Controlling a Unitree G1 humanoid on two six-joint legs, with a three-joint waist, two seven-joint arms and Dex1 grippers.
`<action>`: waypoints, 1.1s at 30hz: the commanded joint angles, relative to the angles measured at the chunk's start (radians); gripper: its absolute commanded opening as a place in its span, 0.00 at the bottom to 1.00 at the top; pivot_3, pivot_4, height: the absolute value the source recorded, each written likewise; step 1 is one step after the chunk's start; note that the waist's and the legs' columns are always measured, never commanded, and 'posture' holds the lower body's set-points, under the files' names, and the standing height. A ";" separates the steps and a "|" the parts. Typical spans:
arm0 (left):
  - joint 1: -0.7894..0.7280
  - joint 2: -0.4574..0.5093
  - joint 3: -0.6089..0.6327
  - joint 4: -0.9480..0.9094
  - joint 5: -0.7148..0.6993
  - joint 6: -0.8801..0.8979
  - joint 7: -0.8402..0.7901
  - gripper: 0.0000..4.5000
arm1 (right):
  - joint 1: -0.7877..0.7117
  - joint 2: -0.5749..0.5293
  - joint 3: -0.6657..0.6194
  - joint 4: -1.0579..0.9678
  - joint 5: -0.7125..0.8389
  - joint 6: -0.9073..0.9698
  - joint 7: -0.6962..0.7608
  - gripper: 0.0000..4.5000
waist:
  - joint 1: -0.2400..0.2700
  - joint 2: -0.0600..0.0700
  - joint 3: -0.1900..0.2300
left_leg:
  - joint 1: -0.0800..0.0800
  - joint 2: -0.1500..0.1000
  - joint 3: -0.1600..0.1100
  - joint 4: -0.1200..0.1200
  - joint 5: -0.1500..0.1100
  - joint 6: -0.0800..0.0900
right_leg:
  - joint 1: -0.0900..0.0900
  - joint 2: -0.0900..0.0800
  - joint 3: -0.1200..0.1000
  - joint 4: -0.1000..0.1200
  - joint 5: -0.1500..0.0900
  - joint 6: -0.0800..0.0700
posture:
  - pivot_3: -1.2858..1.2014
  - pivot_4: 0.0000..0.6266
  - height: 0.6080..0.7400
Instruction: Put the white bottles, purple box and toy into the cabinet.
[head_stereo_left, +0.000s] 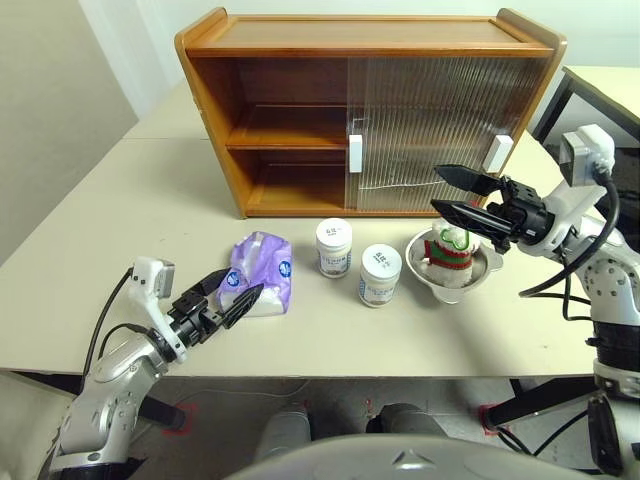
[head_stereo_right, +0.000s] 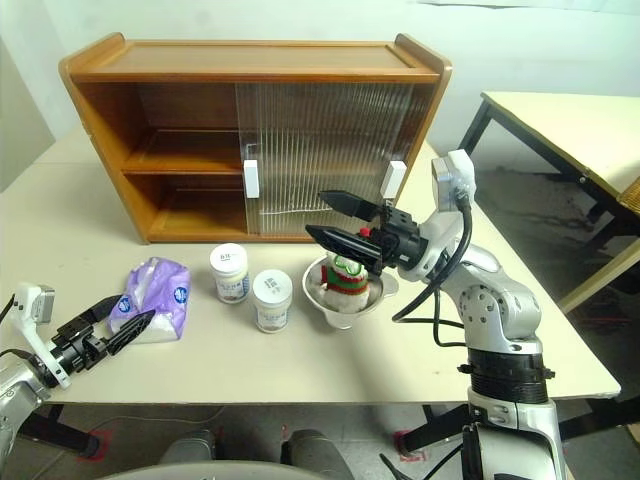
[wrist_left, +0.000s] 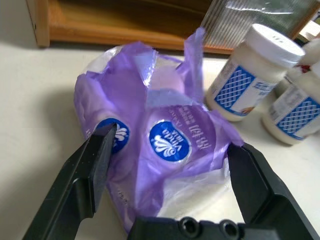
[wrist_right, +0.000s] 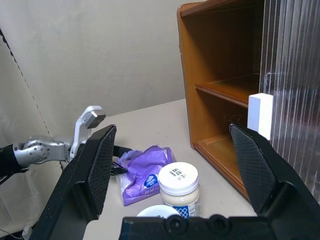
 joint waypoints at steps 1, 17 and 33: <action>-0.002 -0.001 -0.015 0.035 0.022 0.002 -0.002 0.99 | -0.016 -0.012 -0.016 -0.018 0.009 0.008 -0.005 1.00 | -0.001 0.000 0.000 | 0.000 0.000 0.000 0.000 0.000 0.000 | 0.000 0.000 0.000 0.000 0.000 0.000 | 0.50 0.00 1.00; 0.030 0.007 -0.013 0.032 0.018 0.009 -0.011 0.04 | -0.030 -0.007 -0.009 -0.016 0.008 0.003 -0.012 1.00 | -0.003 0.003 -0.002 | 0.000 -0.001 0.000 0.000 0.000 0.000 | 0.000 0.001 0.000 0.000 0.000 0.000 | 0.50 0.00 1.00; -0.187 0.102 0.051 -0.088 -0.087 0.105 -0.012 0.01 | -0.047 0.006 0.004 0.008 -0.008 -0.011 0.003 1.00 | 0.000 0.002 -0.002 | 0.000 -0.001 0.000 0.000 0.000 0.000 | 0.000 0.001 0.000 0.000 0.001 -0.001 | 0.50 0.00 1.00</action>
